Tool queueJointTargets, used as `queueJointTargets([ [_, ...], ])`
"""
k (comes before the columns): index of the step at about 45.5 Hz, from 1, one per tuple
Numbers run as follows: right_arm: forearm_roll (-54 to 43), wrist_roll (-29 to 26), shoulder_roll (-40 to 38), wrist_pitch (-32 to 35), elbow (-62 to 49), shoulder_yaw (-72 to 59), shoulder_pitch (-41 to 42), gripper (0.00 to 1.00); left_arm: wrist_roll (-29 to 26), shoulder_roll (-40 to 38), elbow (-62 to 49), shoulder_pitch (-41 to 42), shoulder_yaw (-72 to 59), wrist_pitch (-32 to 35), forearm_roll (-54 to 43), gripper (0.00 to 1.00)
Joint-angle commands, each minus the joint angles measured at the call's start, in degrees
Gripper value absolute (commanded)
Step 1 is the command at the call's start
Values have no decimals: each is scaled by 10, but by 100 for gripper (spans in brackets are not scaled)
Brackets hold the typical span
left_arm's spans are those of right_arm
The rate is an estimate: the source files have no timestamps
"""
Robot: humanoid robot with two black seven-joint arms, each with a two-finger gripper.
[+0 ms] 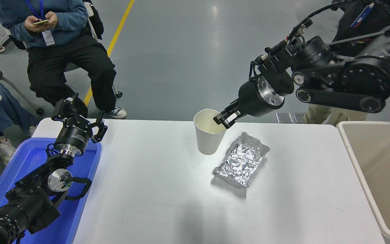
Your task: Dispose of the paper cup in the dustbin
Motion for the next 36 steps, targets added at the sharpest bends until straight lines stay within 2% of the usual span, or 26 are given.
queueJointTargets([
  [1,-1,1,-76,-1,-2,5,-15,0,0,0,-1,0,0,0,0,100],
  [19,0,6,-279,-3,-40,91,-108,0,0,0,0,0,0,0,0,100],
  [25,2,6,-338,-7,-53,154,-167,0,0,0,-1,0,0,0,0,100],
  [36,2,6,-394,-19,-79,275,-298,0,0,0,-1,0,0,0,0,100],
])
